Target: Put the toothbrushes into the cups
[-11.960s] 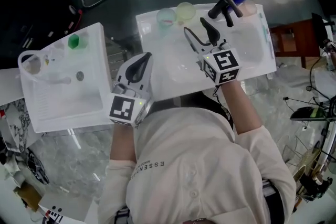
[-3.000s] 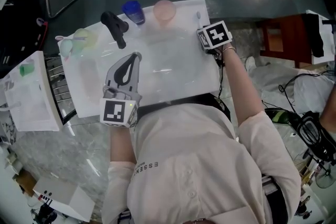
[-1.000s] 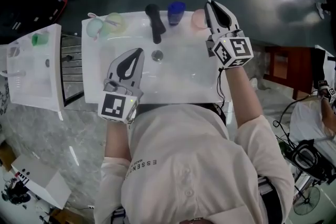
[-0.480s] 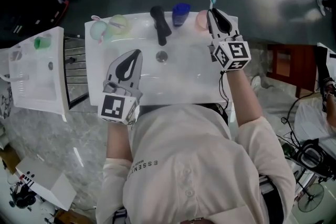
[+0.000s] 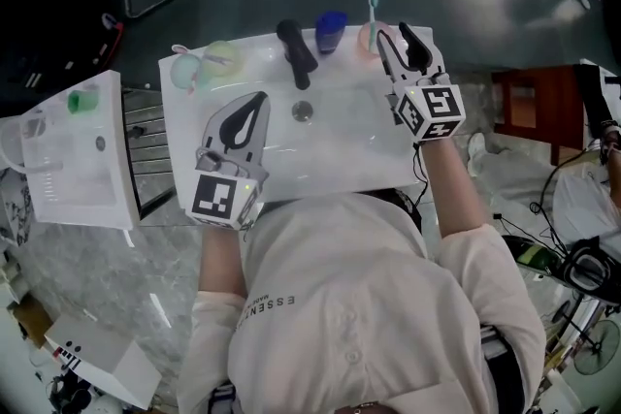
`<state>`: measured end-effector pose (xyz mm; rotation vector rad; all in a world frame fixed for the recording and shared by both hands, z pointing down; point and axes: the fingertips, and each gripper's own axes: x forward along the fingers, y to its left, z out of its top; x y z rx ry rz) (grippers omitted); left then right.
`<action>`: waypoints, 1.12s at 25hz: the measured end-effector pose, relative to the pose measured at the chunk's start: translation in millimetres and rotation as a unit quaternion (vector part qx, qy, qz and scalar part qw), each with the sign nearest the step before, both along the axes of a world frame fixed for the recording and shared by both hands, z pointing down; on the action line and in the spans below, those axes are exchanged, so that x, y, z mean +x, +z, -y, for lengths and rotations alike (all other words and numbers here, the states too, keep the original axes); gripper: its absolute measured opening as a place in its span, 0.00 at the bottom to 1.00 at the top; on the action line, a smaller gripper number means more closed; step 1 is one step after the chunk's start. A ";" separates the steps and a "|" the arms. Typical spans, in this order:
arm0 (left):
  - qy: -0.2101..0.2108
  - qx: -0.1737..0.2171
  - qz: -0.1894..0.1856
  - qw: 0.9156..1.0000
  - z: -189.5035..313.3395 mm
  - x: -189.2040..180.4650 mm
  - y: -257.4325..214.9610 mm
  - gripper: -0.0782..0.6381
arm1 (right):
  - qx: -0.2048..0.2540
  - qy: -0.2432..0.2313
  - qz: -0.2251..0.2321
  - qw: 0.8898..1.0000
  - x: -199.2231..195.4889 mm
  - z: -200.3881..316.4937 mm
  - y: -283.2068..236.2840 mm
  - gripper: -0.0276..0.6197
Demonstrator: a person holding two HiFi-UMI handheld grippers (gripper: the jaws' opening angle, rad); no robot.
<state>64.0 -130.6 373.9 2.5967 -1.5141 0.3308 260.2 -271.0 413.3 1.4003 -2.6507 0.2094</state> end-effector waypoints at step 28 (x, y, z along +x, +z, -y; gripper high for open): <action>-0.017 0.034 -0.001 0.999 11.0 -63.7 -64.6 0.11 | 0.082 -0.043 0.006 0.996 -84.8 -96.4 -111.3 0.06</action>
